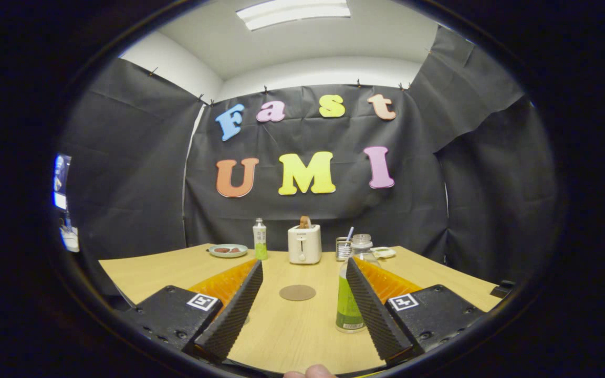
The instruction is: Take the bottle from table, then pour the juice into the cup, finally place the bottle on the coaster
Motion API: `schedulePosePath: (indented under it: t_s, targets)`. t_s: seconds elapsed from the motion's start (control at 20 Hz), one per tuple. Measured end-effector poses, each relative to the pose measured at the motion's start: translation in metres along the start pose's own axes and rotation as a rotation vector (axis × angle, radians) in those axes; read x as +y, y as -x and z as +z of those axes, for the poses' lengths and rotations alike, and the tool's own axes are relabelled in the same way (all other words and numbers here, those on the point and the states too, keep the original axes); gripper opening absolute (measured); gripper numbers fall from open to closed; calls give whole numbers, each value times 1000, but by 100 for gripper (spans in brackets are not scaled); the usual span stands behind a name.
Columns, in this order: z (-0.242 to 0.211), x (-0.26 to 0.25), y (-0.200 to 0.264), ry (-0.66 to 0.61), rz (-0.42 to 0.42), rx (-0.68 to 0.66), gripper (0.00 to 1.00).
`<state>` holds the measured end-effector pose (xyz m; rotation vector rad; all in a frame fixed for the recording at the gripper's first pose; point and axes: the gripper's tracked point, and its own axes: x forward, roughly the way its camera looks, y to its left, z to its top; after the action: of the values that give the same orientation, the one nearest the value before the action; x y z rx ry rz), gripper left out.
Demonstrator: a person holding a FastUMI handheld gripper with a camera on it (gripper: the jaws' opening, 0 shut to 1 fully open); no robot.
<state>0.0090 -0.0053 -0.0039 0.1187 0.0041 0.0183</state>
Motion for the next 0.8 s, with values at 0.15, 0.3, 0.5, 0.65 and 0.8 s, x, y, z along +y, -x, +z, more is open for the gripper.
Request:
schedulePosePath:
  t_s: [0.15,0.3,0.5,0.65,0.8]
  targets:
    - [-2,-5,-1,-20,7,3,100]
    - [-4,-11,0,-16,-5,1,100]
    - [-16,-30,5,-12,-42,31,100]
    - [-25,-46,8,-10,-67,70,100]
    - [-22,-67,7,18,-110,66,100]
